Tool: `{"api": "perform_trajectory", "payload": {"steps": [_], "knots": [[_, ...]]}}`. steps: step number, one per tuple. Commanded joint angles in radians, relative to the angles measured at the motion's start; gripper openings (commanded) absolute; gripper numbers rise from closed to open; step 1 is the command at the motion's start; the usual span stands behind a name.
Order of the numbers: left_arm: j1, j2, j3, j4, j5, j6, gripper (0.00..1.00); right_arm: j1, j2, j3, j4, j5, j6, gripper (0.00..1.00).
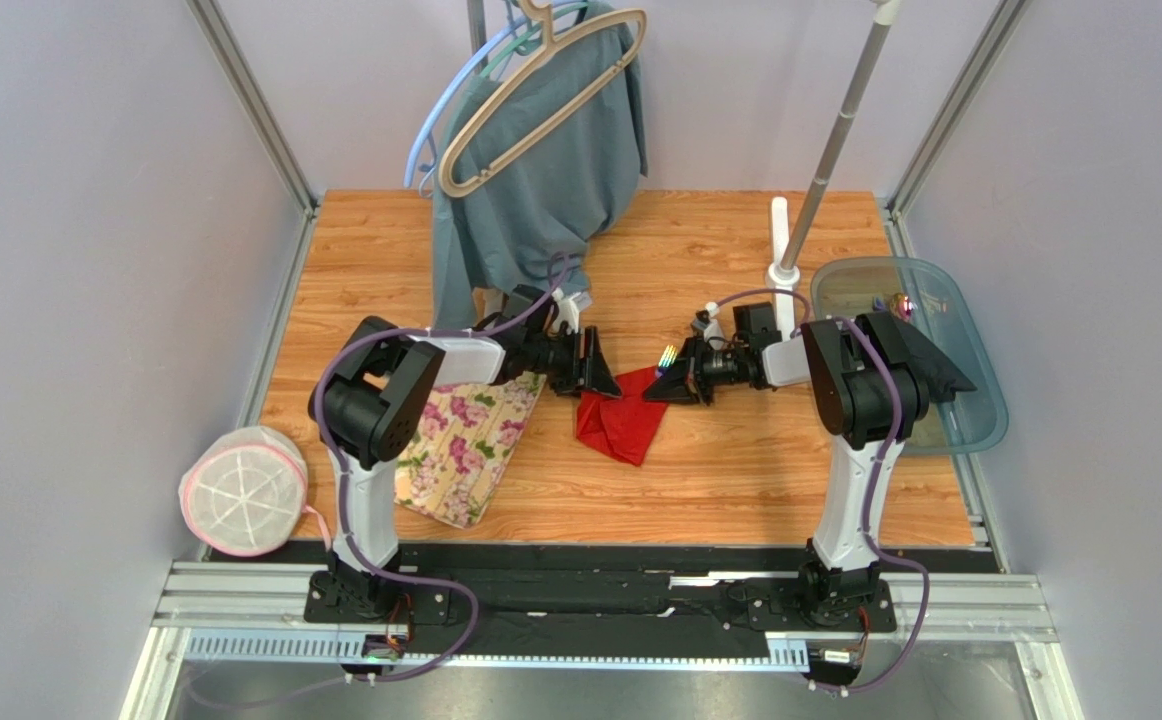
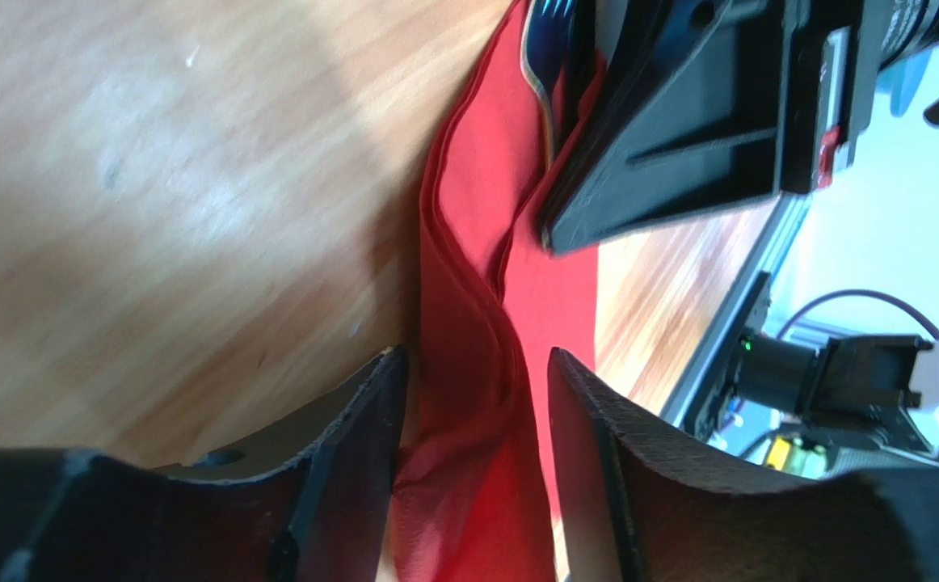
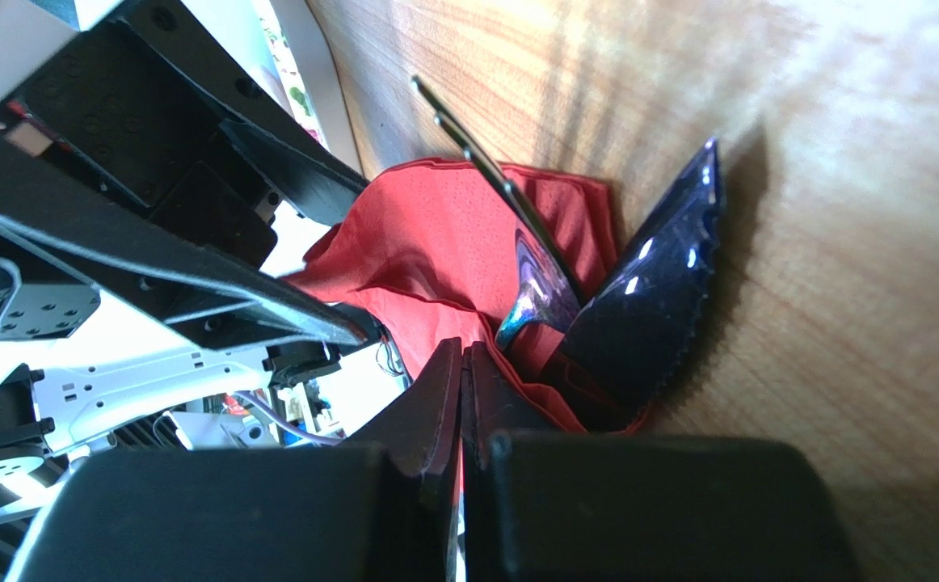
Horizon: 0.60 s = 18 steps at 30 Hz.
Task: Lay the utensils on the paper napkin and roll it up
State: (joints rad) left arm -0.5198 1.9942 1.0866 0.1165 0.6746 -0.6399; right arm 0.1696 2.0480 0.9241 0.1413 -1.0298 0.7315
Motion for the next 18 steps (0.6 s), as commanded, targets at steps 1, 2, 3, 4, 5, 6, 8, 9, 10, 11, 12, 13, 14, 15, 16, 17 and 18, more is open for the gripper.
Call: {"api": "perform_trajectory", "payload": {"steps": [1,2,3,4,5,6,8,9,10,11,12,13,14,15,16,17,18], "knots": [[0.052,-0.050,-0.077,-0.090,-0.006,0.040,0.55,0.005,0.049,-0.008,-0.075,0.155,-0.064,0.00],[0.059,-0.078,-0.088,-0.097,-0.007,0.045,0.54,0.005,0.047,-0.007,-0.078,0.155,-0.066,0.00],[0.064,-0.089,-0.100,-0.112,-0.010,0.051,0.53,0.007,0.047,-0.008,-0.080,0.155,-0.067,0.00],[0.072,-0.106,-0.108,-0.112,-0.004,0.057,0.51,0.005,0.047,-0.007,-0.081,0.157,-0.070,0.00],[0.075,-0.110,-0.111,-0.112,-0.003,0.060,0.50,0.007,0.046,-0.007,-0.082,0.157,-0.070,0.00],[0.076,-0.115,-0.119,-0.112,-0.003,0.060,0.48,0.008,0.046,-0.007,-0.080,0.158,-0.070,0.00],[0.078,-0.118,-0.123,-0.095,0.017,0.040,0.41,0.011,0.047,-0.005,-0.080,0.162,-0.070,0.00],[0.078,-0.117,-0.123,-0.075,0.025,0.030,0.38,0.013,0.051,-0.004,-0.081,0.160,-0.070,0.00],[0.079,-0.115,-0.122,-0.060,0.042,0.007,0.34,0.013,0.047,-0.004,-0.082,0.160,-0.070,0.00],[0.080,-0.117,-0.122,-0.034,0.049,-0.007,0.32,0.016,0.047,-0.004,-0.085,0.162,-0.070,0.00],[0.080,-0.118,-0.120,-0.023,0.055,-0.018,0.32,0.016,0.046,-0.001,-0.088,0.162,-0.073,0.00],[0.080,-0.120,-0.119,-0.014,0.059,-0.033,0.31,0.018,0.046,0.001,-0.086,0.162,-0.072,0.00],[0.080,-0.120,-0.116,-0.009,0.066,-0.037,0.31,0.019,0.043,0.001,-0.091,0.166,-0.076,0.00],[0.080,-0.121,-0.107,-0.011,0.066,-0.040,0.30,0.018,0.043,0.002,-0.092,0.165,-0.076,0.00],[0.080,-0.124,-0.102,-0.012,0.066,-0.041,0.26,0.019,0.043,0.002,-0.092,0.168,-0.080,0.00],[0.080,-0.127,-0.094,-0.015,0.066,-0.043,0.24,0.018,0.044,0.002,-0.095,0.166,-0.080,0.00],[0.078,-0.132,-0.093,-0.012,0.065,-0.047,0.23,0.021,0.044,0.002,-0.097,0.168,-0.080,0.00]]}}
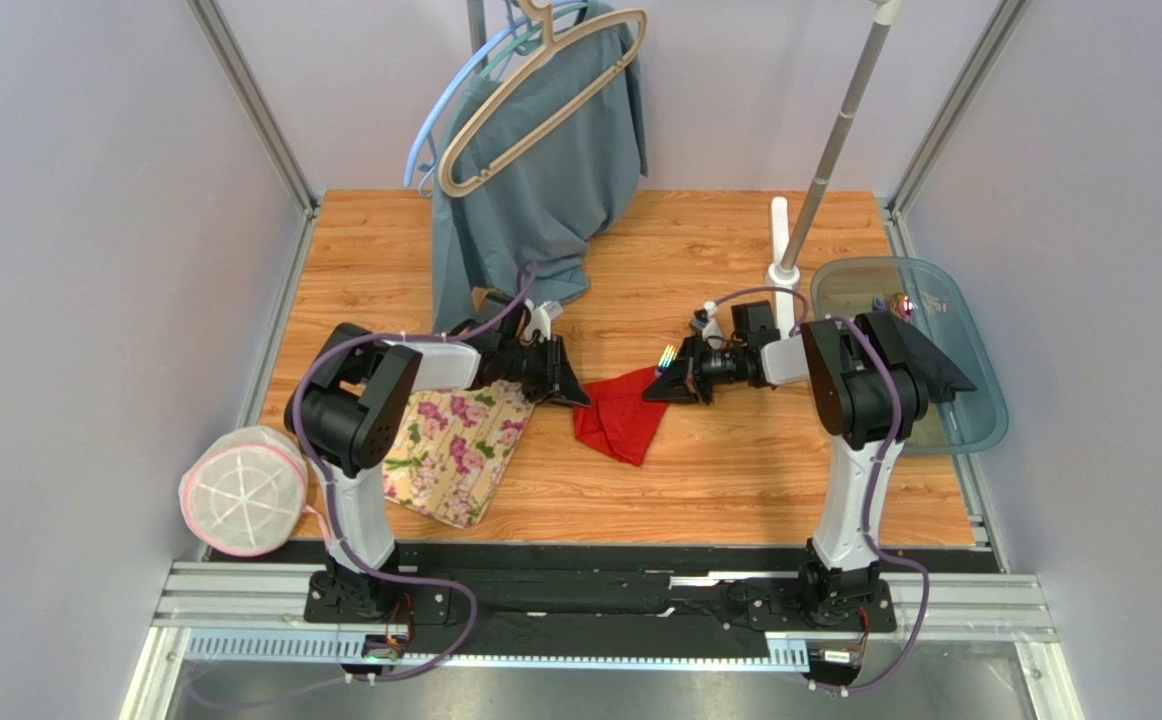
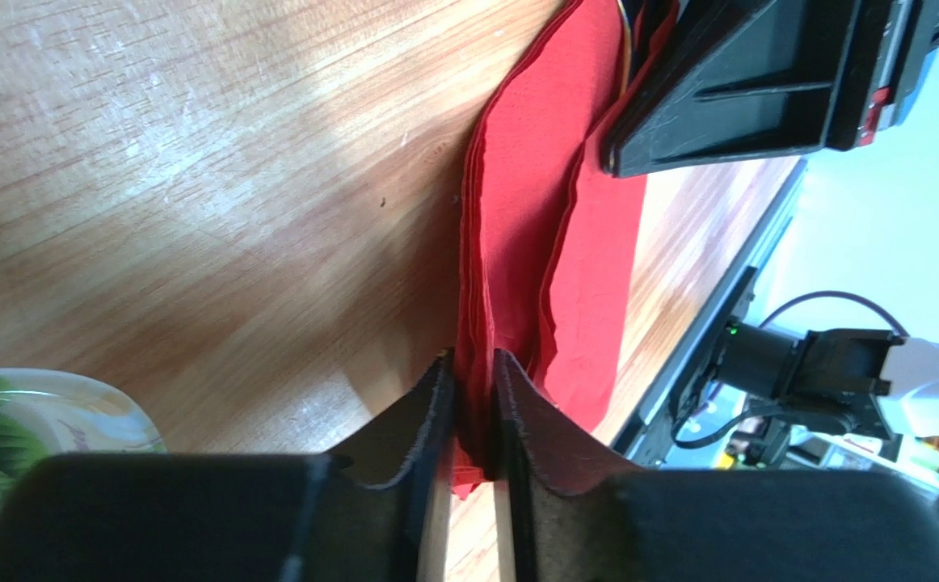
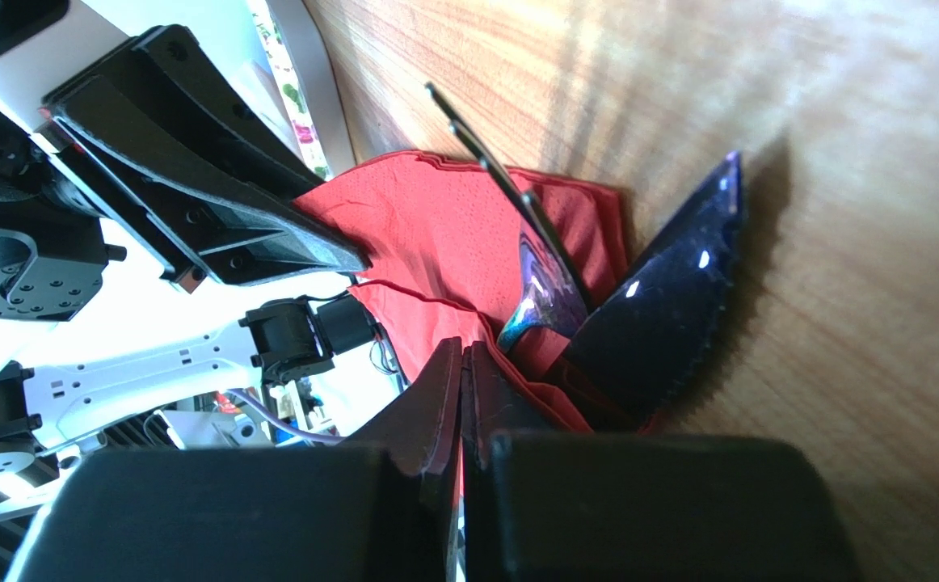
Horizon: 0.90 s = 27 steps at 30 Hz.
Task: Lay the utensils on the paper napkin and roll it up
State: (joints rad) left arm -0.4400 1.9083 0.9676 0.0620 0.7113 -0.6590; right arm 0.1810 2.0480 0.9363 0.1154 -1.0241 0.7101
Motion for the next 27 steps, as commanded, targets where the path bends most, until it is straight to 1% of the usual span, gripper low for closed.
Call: {"api": "perform_trajectory", "payload": {"steps": [1,4,9,15,19,22,27], "knots": [[-0.002,-0.057,0.026,0.048,0.031,-0.036,0.19,0.011,0.046,-0.007,-0.072,0.165,-0.058,0.00],[-0.008,-0.064,0.033,0.067,0.051,-0.057,0.11,0.018,0.047,-0.004,-0.074,0.170,-0.060,0.00],[-0.040,-0.074,0.037,0.093,0.076,-0.085,0.05,0.031,0.049,0.007,-0.086,0.179,-0.066,0.00],[-0.109,-0.068,0.028,0.145,0.082,-0.117,0.05,0.037,0.047,0.012,-0.102,0.190,-0.073,0.00],[-0.152,-0.046,0.031,0.154,0.057,-0.114,0.06,0.038,0.049,0.013,-0.111,0.194,-0.078,0.00],[-0.177,-0.020,0.049,0.101,0.004,-0.076,0.08,0.038,0.049,0.016,-0.112,0.196,-0.081,0.00],[-0.180,0.037,0.086,-0.010,-0.088,-0.036,0.08,0.038,0.049,0.016,-0.112,0.193,-0.086,0.00]]}}
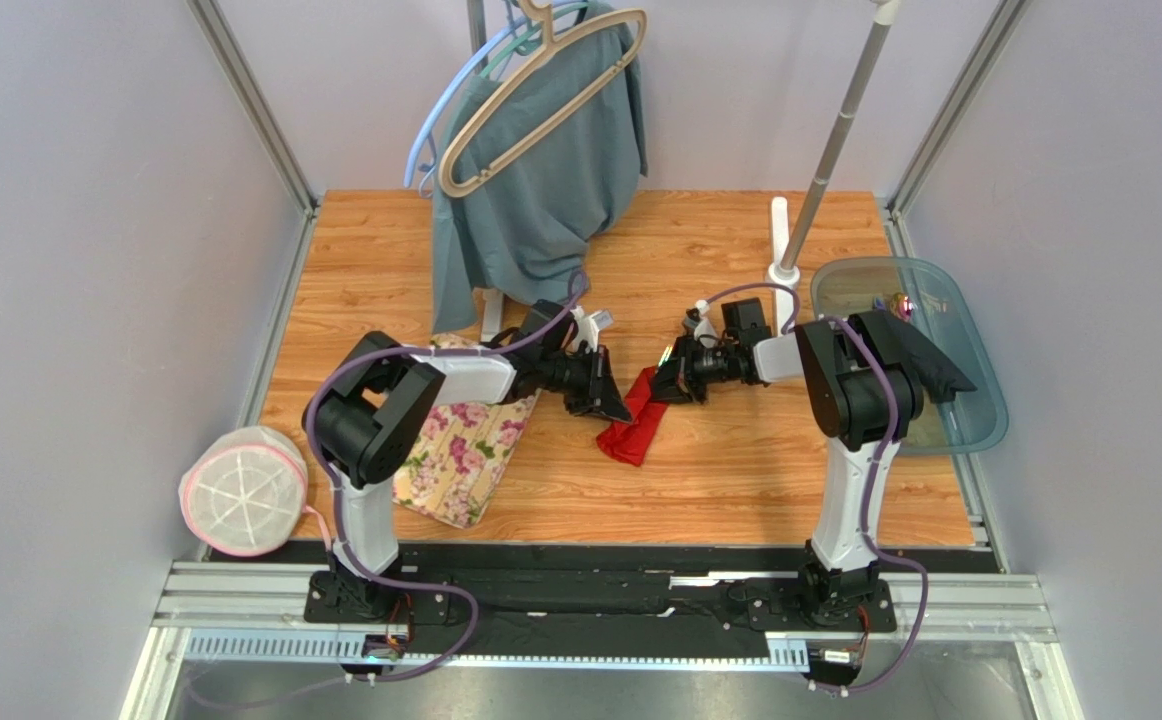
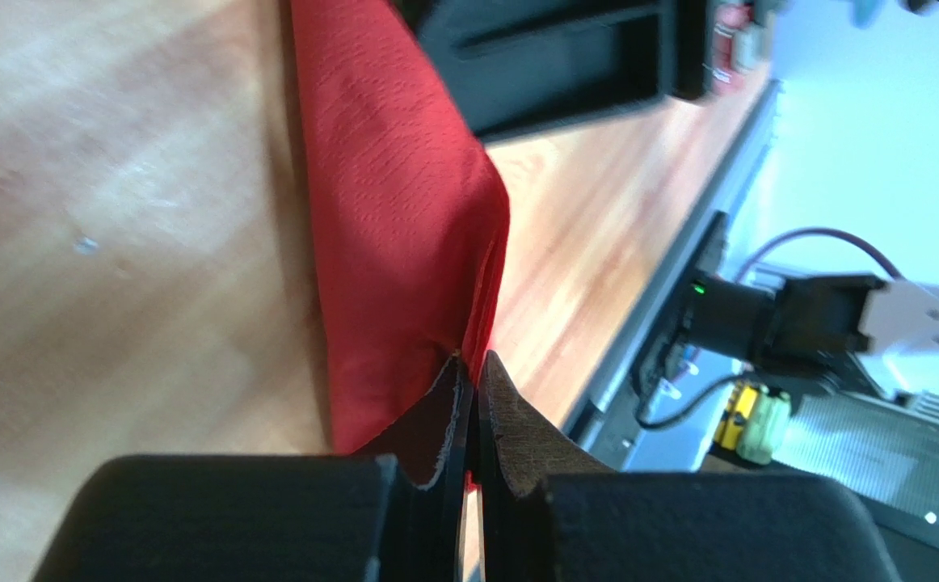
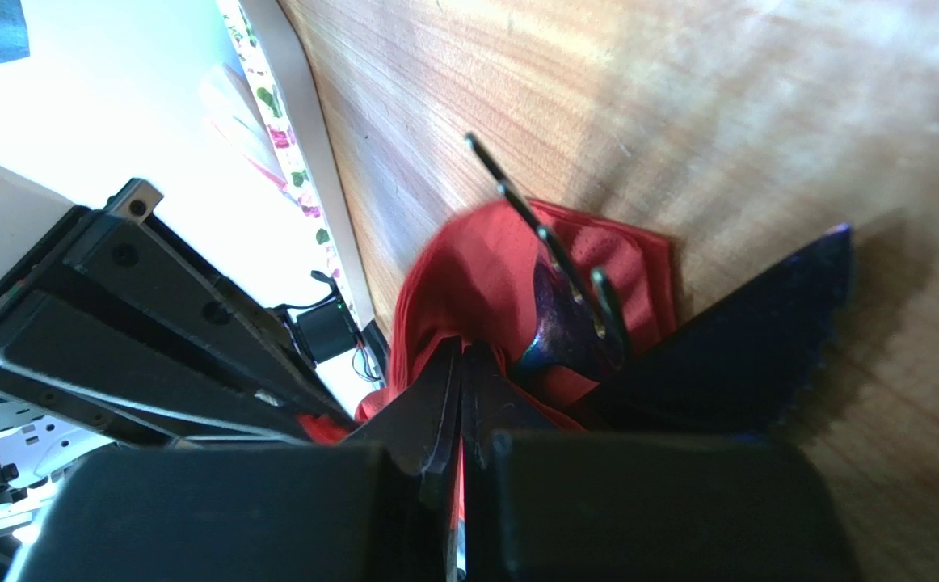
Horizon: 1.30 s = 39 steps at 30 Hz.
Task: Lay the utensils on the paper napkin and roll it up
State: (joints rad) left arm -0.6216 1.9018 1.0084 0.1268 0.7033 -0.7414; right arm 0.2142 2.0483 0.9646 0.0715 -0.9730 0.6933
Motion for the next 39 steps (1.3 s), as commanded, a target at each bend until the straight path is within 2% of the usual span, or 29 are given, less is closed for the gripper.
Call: {"api": "perform_trajectory", "payload": {"steps": [1,11,15,18,24,39], "knots": [[0.002,0.058,0.048,-0.088,-0.115,0.051,0.08,0.004,0.044,-0.010,-0.068,0.142,-0.072,0.00],[0.003,0.132,0.113,-0.234,-0.183,0.080,0.02,0.017,-0.023,0.029,-0.151,0.105,-0.106,0.01],[0.008,0.140,0.105,-0.245,-0.196,0.065,0.00,0.017,-0.103,0.065,-0.225,0.085,-0.115,0.15],[0.010,0.140,0.105,-0.248,-0.196,0.066,0.00,0.011,-0.169,0.046,-0.246,0.074,-0.120,0.19],[0.011,0.137,0.102,-0.227,-0.186,0.060,0.00,-0.001,-0.205,-0.006,-0.230,0.059,-0.088,0.15],[0.013,0.118,0.087,-0.214,-0.180,0.068,0.00,-0.029,-0.100,-0.052,-0.133,0.080,-0.054,0.07]]}}
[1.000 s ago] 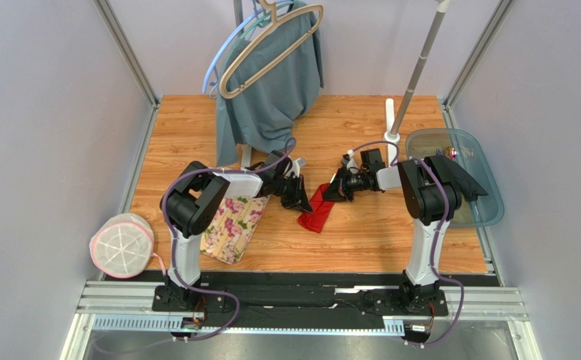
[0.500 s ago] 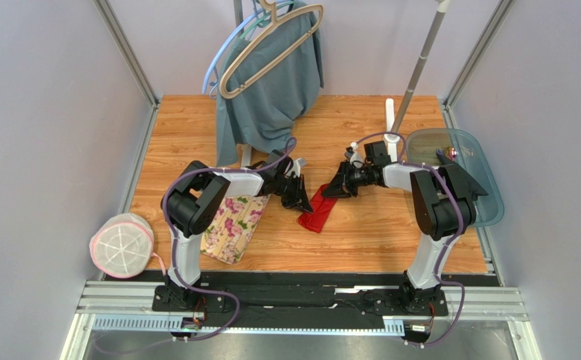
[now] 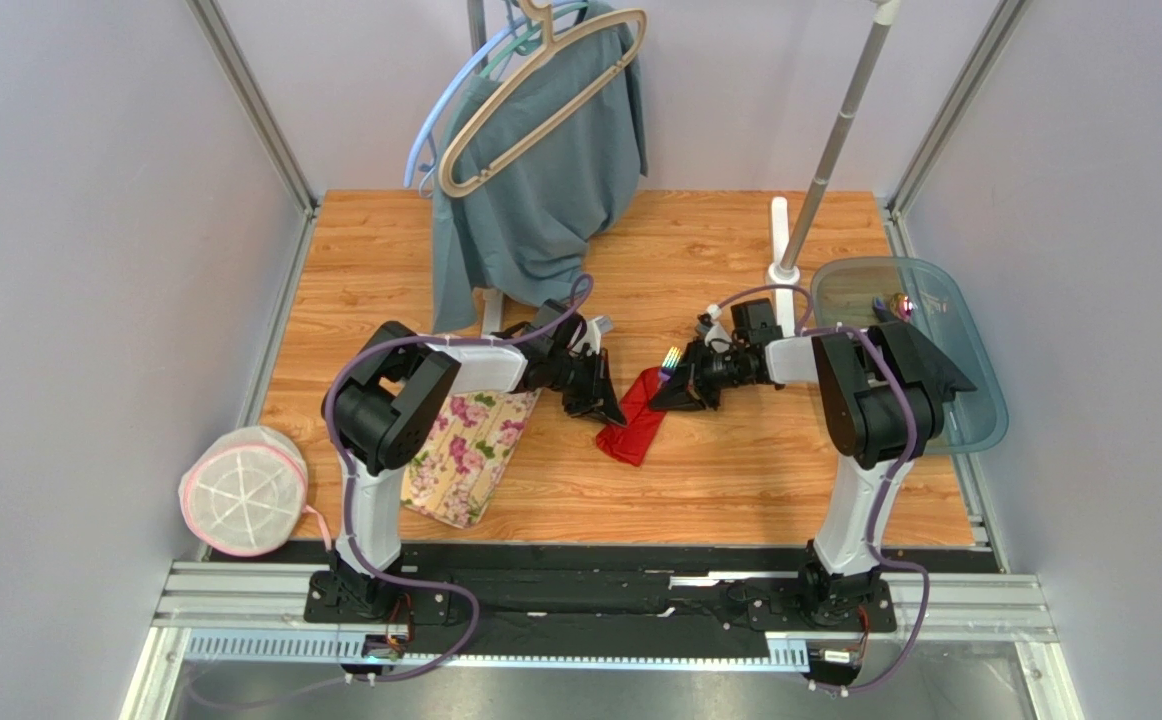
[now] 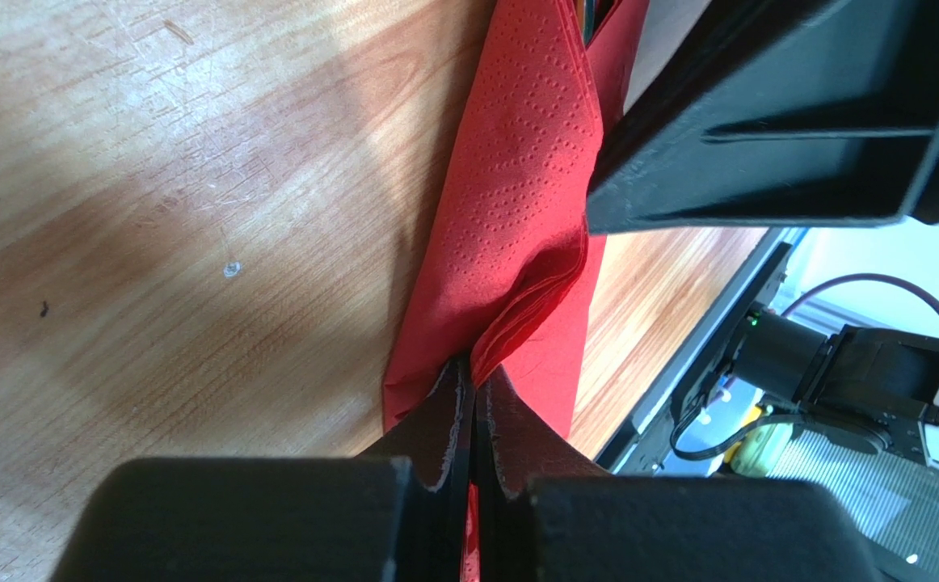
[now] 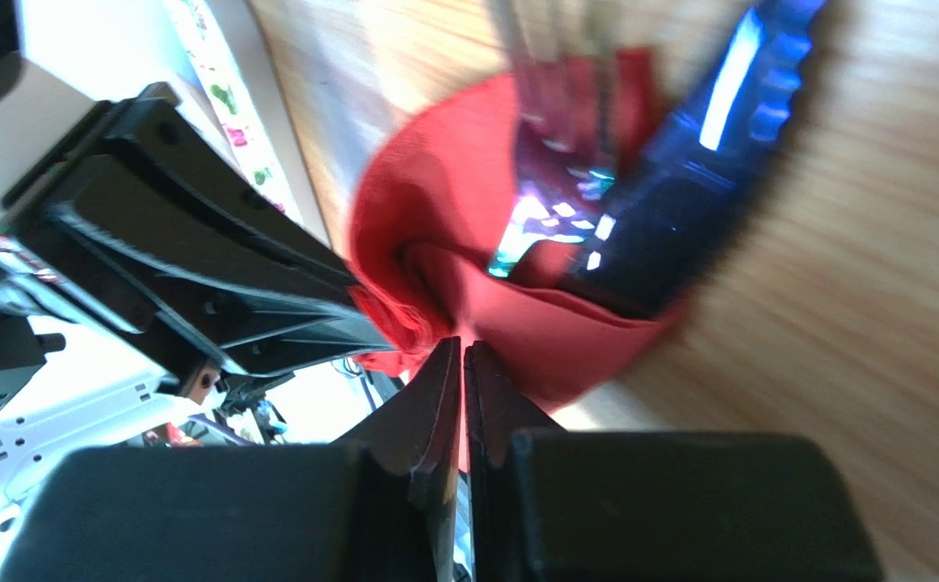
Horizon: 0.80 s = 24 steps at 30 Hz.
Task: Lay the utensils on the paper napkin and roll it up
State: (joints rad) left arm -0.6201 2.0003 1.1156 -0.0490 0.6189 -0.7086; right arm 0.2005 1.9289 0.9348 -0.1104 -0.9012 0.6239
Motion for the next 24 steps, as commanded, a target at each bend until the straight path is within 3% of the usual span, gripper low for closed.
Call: {"api": "perform_trajectory", "payload": {"steps": [1,15,24], "knots": [[0.011,0.020,-0.020,-0.037,-0.097,0.035,0.00,-0.016,0.022,-0.024,0.049,0.010,0.014,0.06],[0.007,-0.092,-0.010,0.093,0.018,-0.009,0.00,-0.021,0.107,-0.022,0.041,0.061,0.010,0.00],[-0.024,-0.094,-0.043,0.227,0.111,-0.117,0.00,-0.021,0.114,-0.018,0.029,0.082,0.008,0.00]]}}
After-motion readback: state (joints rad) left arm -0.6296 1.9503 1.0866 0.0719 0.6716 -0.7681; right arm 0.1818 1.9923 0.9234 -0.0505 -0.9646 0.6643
